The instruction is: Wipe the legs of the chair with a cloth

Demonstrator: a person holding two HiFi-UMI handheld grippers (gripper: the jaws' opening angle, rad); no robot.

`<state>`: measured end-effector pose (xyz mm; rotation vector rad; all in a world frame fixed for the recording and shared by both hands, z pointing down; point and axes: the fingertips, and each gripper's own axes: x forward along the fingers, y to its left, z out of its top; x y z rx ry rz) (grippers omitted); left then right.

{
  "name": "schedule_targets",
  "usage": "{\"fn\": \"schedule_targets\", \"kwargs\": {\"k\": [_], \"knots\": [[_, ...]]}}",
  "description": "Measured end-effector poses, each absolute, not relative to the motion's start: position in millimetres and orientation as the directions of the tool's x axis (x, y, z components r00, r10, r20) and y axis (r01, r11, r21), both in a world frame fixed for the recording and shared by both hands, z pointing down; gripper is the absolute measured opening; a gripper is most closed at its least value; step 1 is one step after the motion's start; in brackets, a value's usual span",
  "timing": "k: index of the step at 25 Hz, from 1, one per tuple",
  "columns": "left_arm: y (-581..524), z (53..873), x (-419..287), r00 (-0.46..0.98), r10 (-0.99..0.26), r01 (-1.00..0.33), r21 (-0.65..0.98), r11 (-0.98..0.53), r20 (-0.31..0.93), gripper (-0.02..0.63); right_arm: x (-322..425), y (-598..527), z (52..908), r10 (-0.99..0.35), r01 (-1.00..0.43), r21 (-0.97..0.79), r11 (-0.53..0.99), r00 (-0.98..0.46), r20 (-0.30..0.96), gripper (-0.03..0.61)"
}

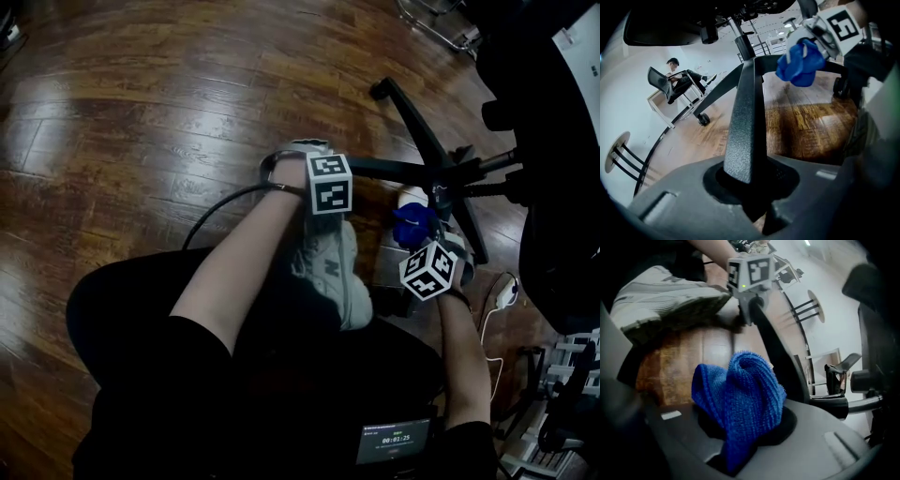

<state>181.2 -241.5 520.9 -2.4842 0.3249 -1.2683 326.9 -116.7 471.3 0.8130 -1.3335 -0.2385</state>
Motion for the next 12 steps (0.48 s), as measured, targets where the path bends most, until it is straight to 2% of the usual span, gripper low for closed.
{"fn": "schedule_targets", "kwargs": {"k": [5,12], "knots": [[-241.6,520.2,181.9,0.581,-0.352,-0.042,-0.405,-0.913,0.734,0.077,345.0,-172.4,452.6,-0.617,-0.344,0.69,0.637,0.309,0.724,0.092],[-240.4,521.0,179.4,0.581,-0.346,-0.047,-0.394,-0.918,0.737,0.077,323.0,-123.7,467.9,-0.592,-0.261,0.65,0.713,0.274,0.758,0.091]]}}
